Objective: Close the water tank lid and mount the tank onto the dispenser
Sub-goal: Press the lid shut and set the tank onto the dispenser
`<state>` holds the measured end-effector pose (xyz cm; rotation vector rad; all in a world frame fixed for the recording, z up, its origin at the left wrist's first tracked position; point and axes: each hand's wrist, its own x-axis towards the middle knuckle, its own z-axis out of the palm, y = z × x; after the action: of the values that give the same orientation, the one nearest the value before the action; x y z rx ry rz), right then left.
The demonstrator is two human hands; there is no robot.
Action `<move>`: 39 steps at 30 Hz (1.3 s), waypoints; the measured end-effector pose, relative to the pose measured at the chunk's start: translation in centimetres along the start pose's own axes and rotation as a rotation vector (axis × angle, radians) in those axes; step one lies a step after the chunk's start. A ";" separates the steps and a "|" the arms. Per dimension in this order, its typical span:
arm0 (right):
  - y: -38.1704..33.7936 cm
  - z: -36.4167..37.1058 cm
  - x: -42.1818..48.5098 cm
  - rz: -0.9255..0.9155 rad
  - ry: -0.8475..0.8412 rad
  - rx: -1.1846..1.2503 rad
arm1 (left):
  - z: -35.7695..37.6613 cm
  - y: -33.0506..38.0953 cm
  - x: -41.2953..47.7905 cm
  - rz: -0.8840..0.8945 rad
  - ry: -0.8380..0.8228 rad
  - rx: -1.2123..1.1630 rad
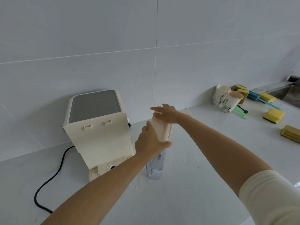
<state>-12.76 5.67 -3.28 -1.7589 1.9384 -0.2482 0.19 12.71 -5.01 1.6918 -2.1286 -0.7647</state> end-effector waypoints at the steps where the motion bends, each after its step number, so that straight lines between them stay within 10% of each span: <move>1: 0.1 0.0 0.1 0.017 -0.010 -0.008 | 0.0 0.0 0.0 -0.002 0.002 0.007; 39: 6.6 -0.6 -7.8 0.229 0.191 0.219 | -4.3 -2.6 5.9 0.218 -0.211 0.005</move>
<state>-18.61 14.06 -3.93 -1.4033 2.1340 -0.5415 3.19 5.69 -3.54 1.4031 -2.4083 -0.9055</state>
